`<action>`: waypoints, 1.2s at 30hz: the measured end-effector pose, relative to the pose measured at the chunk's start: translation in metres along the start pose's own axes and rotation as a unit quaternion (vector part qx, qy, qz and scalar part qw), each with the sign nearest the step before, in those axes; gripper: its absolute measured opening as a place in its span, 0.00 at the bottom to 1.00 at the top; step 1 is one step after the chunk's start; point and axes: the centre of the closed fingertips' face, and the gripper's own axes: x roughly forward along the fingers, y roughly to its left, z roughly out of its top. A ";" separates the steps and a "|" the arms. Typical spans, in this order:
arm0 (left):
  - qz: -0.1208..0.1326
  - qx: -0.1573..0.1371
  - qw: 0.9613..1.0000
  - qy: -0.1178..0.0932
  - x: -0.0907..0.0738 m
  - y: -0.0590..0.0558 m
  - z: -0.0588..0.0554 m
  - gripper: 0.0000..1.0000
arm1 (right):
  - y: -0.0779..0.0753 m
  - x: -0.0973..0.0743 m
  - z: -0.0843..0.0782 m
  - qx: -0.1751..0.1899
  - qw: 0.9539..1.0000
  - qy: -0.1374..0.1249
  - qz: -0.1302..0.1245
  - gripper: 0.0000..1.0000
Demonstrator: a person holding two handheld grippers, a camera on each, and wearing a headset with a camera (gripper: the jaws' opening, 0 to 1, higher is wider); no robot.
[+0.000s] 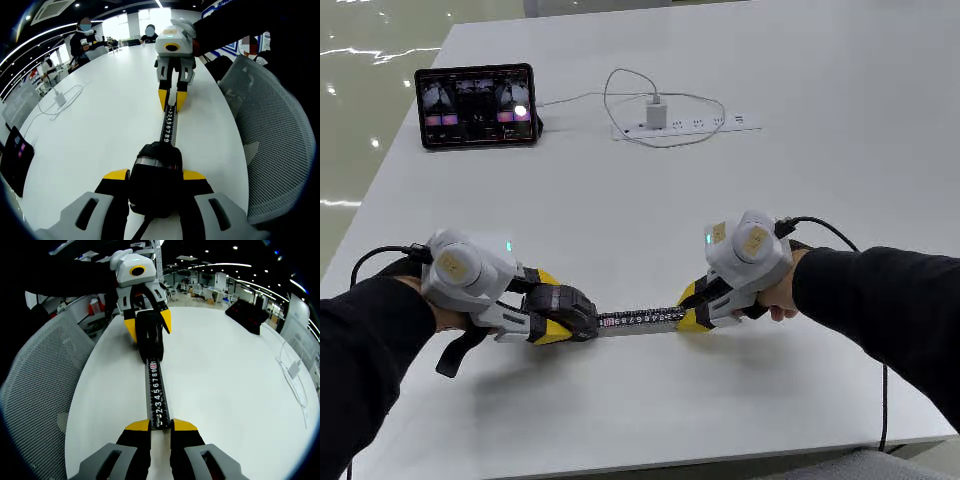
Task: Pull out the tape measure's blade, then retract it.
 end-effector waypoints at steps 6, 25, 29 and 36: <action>0.000 0.000 1.000 0.000 0.000 0.000 0.000 0.32 | 0.000 -0.003 -0.003 0.000 1.000 0.001 0.000 0.10; 0.000 -0.004 1.000 -0.001 0.001 0.000 -0.001 0.32 | -0.002 -0.010 -0.010 0.002 1.000 0.005 -0.002 0.10; 0.000 -0.004 1.000 -0.001 0.001 0.000 -0.001 0.32 | -0.003 -0.011 -0.011 0.003 1.000 0.005 -0.003 0.10; 0.000 -0.006 1.000 -0.002 0.002 0.000 0.000 0.32 | -0.004 -0.014 -0.014 0.007 1.000 0.006 -0.004 0.10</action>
